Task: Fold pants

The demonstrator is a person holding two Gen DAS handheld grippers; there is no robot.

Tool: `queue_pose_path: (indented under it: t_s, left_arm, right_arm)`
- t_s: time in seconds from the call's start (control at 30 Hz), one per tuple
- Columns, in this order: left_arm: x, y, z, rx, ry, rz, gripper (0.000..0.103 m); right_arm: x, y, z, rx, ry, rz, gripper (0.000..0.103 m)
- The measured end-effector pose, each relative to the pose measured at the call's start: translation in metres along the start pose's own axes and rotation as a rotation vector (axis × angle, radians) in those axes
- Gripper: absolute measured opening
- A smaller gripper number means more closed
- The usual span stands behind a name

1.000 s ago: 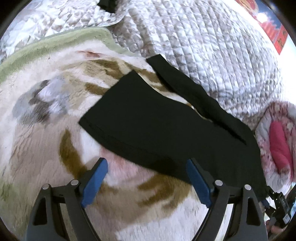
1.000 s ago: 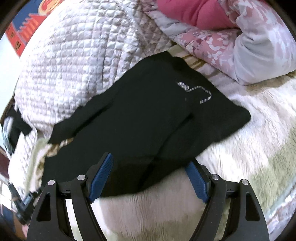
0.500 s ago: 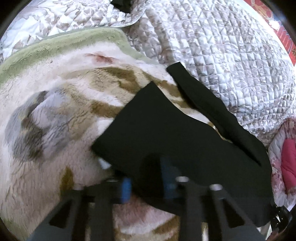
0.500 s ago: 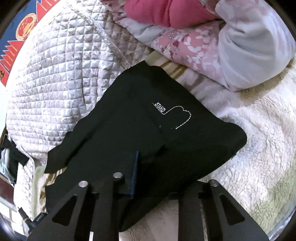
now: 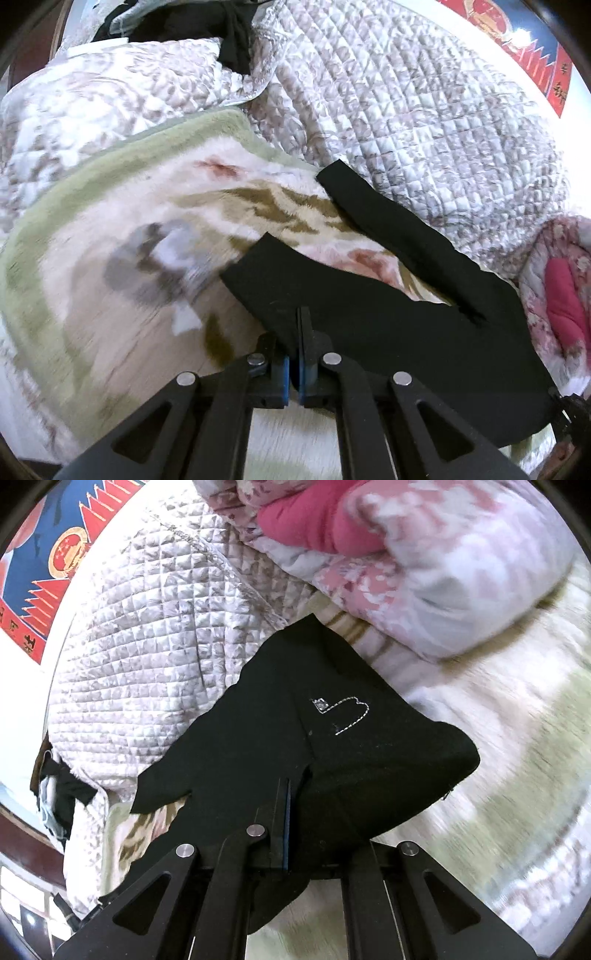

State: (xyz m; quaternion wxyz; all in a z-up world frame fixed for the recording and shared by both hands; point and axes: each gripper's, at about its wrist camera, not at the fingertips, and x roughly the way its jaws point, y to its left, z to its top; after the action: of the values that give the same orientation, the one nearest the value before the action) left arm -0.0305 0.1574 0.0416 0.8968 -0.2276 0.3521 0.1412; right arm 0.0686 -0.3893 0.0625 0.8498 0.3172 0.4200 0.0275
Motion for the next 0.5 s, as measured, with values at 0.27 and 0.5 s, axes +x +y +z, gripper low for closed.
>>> queue_pose_path:
  t_s: [0.27, 0.5]
  left_arm:
    - [0.0, 0.016, -0.046, 0.032, 0.102, 0.038, 0.004]
    - [-0.006, 0.023, -0.046, 0.023, 0.1, 0.092, 0.009]
  right_arm:
    - [0.0, -0.034, -0.024, 0.034, 0.083, -0.085, 0.005]
    - [-0.018, -0.036, -0.027, 0.029, 0.053, -0.111, 0.023]
